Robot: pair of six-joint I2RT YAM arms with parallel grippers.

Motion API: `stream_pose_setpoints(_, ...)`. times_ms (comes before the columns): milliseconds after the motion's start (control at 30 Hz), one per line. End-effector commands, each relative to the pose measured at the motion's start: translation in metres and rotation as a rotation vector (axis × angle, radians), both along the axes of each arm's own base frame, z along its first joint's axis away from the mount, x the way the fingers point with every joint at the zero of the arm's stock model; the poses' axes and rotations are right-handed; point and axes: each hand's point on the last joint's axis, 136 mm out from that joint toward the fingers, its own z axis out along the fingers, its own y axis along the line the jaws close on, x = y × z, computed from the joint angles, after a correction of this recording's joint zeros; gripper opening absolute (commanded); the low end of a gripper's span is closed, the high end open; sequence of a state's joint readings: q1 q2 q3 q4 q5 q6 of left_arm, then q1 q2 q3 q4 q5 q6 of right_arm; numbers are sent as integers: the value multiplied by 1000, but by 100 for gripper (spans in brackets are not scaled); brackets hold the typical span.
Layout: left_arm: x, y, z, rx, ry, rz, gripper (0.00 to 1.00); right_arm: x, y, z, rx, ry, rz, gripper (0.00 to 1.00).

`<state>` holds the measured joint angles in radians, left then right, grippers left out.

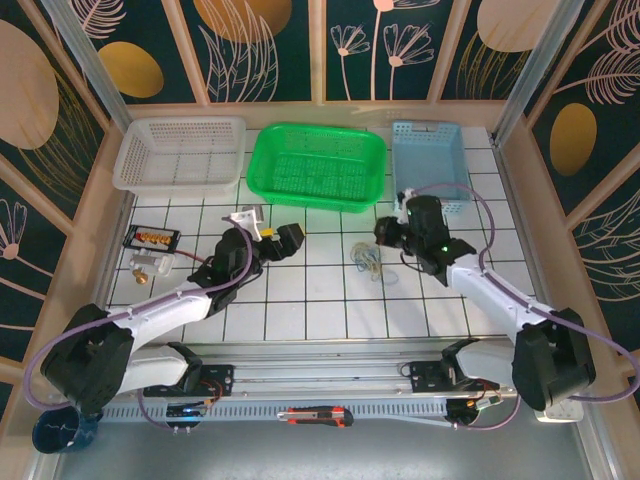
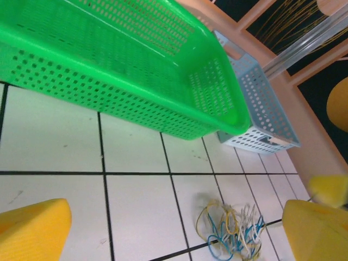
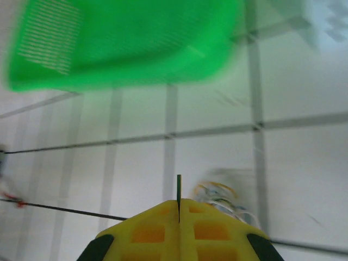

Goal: Untangle the cables

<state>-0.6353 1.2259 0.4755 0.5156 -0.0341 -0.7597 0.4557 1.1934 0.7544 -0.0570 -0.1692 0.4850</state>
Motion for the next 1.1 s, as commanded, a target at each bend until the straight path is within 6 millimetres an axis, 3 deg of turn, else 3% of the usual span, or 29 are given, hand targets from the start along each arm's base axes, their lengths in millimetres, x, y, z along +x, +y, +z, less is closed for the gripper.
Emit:
stream_pose_setpoints(0,-1,5,11,-10,-68,16,99,1,30,45,42,-93,89,0)
stream_pose_setpoints(267,-7,9,13,29,-132,1,99,-5,62,103,161,-188,163,0)
stream_pose_setpoints(667,-14,-11,20,112,-245,-159,99,-2,79,44,139,-96,201,0)
stream_pose_setpoints(1067,-11,-39,-20,241,-223,-303,99,-6,99,37,141,-79,247,0)
